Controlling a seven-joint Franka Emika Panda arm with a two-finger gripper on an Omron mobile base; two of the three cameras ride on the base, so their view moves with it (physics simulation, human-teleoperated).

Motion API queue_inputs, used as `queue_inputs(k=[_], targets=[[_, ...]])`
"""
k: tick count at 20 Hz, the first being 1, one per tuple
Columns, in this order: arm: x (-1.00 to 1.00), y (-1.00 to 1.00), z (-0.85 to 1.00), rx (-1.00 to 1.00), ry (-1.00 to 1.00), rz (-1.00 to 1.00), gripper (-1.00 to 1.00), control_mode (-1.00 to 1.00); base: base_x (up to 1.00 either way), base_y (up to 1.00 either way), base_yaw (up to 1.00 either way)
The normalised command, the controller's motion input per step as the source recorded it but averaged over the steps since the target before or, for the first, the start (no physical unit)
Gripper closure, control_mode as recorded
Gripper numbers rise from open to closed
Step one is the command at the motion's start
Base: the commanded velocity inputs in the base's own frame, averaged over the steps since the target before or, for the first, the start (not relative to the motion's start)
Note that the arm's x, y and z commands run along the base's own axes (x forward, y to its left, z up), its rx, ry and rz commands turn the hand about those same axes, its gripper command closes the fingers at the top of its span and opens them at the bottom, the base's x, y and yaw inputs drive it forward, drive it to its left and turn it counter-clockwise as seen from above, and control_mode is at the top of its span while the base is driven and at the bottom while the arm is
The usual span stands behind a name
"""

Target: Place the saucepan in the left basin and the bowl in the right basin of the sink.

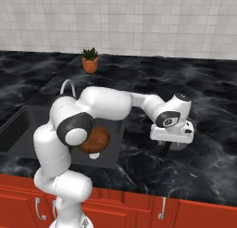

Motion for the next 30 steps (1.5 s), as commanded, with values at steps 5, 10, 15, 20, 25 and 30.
queue_inputs(k=[5, 10, 15, 20, 25, 30], targets=[[-0.04, 0.09, 0.0, 0.01, -0.09, -0.03, 1.0, -1.0, 0.0, 0.0, 0.0], [0.0, 0.14, 0.13, -0.05, -0.16, 0.0, 1.0, -1.0, 0.0, 0.0, 0.0], [0.0, 0.22, 0.19, -0.15, -0.17, 0.0, 1.0, -1.0, 0.0, 0.0, 0.0], [0.0, 0.17, 0.19, -0.2, -0.1, 0.0, 1.0, -1.0, 0.0, 0.0, 0.0], [-0.01, 0.25, 0.23, -0.27, -0.02, 0.0, 1.0, -1.0, 0.0, 0.0, 0.0], [-0.08, 0.17, 0.27, -0.2, 0.0, 0.0, 1.0, -1.0, 0.0, 0.0, 0.0]])
